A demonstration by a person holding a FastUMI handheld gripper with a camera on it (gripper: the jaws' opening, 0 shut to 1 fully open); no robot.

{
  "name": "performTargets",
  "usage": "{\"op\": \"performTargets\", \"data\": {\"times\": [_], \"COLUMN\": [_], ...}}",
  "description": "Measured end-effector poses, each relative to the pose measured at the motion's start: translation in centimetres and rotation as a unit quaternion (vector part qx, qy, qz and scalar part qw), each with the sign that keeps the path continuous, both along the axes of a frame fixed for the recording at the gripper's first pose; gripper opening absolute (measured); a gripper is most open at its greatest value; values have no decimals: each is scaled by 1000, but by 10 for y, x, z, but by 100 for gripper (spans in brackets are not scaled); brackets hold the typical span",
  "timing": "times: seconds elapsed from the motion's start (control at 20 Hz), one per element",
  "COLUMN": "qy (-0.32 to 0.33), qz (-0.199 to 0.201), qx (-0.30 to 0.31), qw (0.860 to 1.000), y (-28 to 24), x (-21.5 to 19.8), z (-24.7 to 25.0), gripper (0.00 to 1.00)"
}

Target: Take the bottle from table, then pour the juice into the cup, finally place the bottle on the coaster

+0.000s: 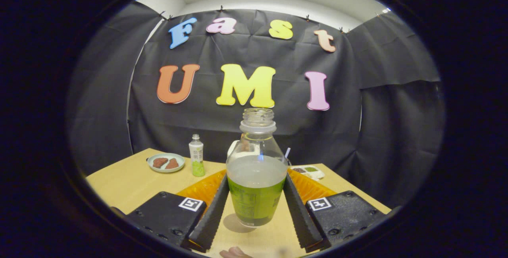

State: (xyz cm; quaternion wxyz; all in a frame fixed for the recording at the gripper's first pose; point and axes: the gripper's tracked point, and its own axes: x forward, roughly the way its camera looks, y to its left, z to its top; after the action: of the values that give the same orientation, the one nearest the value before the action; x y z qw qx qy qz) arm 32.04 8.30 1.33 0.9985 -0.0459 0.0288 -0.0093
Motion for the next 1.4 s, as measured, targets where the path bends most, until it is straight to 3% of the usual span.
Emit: {"op": "performTargets", "data": {"times": [0.2, 0.35, 0.65, 1.05, 1.25, 1.4], "qy": [45, 41, 43, 50, 37, 26], "qz": [35, 44, 21, 27, 25, 27], "qx": [7, -2, 6, 21, 20, 20], "qw": [998, 998, 999, 998, 999, 999], "y": [12, 16, 6, 4, 1, 0], "x": [28, 44, 71, 69, 57, 41], "z": [-52, -68, -86, -90, -79, -66], "gripper": [82, 83, 83, 83, 99, 100]}}
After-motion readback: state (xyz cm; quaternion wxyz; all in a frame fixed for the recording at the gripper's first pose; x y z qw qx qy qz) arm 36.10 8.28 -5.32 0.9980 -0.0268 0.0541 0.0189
